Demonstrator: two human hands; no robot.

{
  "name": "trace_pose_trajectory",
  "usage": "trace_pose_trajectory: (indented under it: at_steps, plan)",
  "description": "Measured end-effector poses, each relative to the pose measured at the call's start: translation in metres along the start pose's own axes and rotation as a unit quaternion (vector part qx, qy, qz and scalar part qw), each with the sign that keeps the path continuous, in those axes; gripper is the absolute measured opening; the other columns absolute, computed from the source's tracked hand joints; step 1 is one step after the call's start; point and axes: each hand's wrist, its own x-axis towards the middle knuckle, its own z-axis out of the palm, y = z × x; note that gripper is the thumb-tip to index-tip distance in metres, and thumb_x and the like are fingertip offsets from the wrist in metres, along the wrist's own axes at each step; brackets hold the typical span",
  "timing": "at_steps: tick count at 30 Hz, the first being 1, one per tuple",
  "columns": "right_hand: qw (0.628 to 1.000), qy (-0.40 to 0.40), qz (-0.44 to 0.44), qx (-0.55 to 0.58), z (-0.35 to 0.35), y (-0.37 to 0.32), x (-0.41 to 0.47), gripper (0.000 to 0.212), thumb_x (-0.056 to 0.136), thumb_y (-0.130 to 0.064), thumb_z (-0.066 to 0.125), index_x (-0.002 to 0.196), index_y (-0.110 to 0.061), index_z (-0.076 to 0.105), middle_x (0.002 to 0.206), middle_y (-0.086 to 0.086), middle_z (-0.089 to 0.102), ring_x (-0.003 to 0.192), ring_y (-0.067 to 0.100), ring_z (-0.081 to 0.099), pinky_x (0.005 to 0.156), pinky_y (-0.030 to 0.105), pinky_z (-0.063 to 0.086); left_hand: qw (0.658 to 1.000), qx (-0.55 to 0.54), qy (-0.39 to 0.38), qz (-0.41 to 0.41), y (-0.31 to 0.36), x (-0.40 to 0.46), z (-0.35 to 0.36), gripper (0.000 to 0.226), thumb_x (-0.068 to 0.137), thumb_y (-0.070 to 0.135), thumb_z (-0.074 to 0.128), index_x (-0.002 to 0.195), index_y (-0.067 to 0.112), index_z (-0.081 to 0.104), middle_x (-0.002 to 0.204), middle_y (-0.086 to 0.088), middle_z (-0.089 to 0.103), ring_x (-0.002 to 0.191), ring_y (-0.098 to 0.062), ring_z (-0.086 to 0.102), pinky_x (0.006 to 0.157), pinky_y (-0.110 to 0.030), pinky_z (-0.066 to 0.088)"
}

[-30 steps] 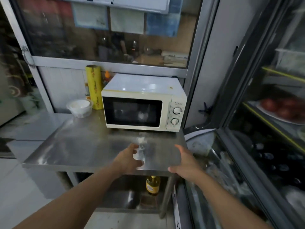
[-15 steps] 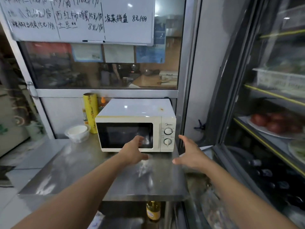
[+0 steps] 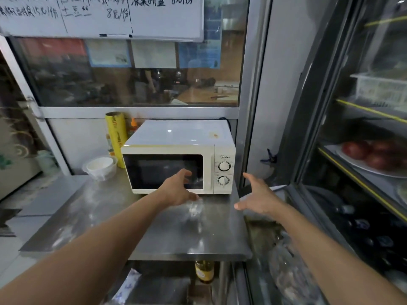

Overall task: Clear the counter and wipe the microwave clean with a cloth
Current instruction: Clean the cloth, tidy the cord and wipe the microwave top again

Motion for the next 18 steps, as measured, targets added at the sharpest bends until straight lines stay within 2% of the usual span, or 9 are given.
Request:
trace_pose_trajectory:
  at_steps: [6, 11, 14, 16, 18]
  plan:
    - [1.0, 0.01, 0.016, -0.003, -0.002, -0.006, 0.04, 0.106, 0.067, -0.022, 0.082, 0.149, -0.026, 0.016, 0.152, 0.005, 0.023, 0.139, 0.025, 0.026, 0.111, 0.04, 0.031, 0.999, -0.04, -0.01, 0.016, -0.004, 0.048, -0.009, 0.075, 0.073, 0.022, 0.078, 0.136, 0.02, 0.037, 0.135, -0.002, 0.048, 0.121, -0.018, 0.048, 0.093, -0.024, 0.039]
    - [0.999, 0.037, 0.03, 0.012, -0.005, -0.02, 0.086, 0.106, 0.066, -0.02, 0.083, 0.148, -0.026, 0.017, 0.152, 0.004, 0.023, 0.139, 0.022, 0.027, 0.111, 0.039, 0.031, 0.996, -0.058, -0.011, 0.063, -0.003, 0.104, -0.02, 0.077, 0.072, 0.022, 0.078, 0.136, 0.021, 0.037, 0.135, 0.0, 0.048, 0.11, -0.014, 0.049, 0.087, -0.024, 0.04]
    - [0.997, 0.059, 0.037, 0.034, -0.008, -0.027, 0.112, 0.107, 0.066, -0.018, 0.084, 0.148, -0.027, 0.016, 0.152, 0.002, 0.023, 0.139, 0.022, 0.025, 0.111, 0.04, 0.029, 0.995, -0.036, -0.018, 0.096, -0.003, 0.14, -0.029, 0.075, 0.073, 0.024, 0.078, 0.136, 0.022, 0.037, 0.136, 0.002, 0.047, 0.108, -0.015, 0.05, 0.089, -0.027, 0.041]
    - [0.995, 0.083, 0.043, 0.045, -0.011, -0.03, 0.127, 0.107, 0.066, -0.018, 0.084, 0.148, -0.029, 0.016, 0.153, 0.0, 0.022, 0.14, 0.021, 0.024, 0.112, 0.041, 0.027, 0.993, -0.017, -0.024, 0.115, 0.0, 0.162, -0.035, 0.075, 0.074, 0.026, 0.077, 0.136, 0.024, 0.036, 0.137, 0.003, 0.047, 0.103, -0.012, 0.049, 0.085, -0.024, 0.037]
    - [0.993, 0.098, 0.047, 0.053, -0.014, -0.029, 0.14, 0.106, 0.067, -0.02, 0.083, 0.148, -0.03, 0.016, 0.154, 0.0, 0.021, 0.141, 0.02, 0.023, 0.113, 0.041, 0.026, 0.991, 0.005, -0.029, 0.134, 0.006, 0.183, -0.039, 0.076, 0.073, 0.027, 0.077, 0.137, 0.024, 0.035, 0.137, 0.003, 0.047, 0.112, -0.015, 0.05, 0.087, -0.023, 0.036]
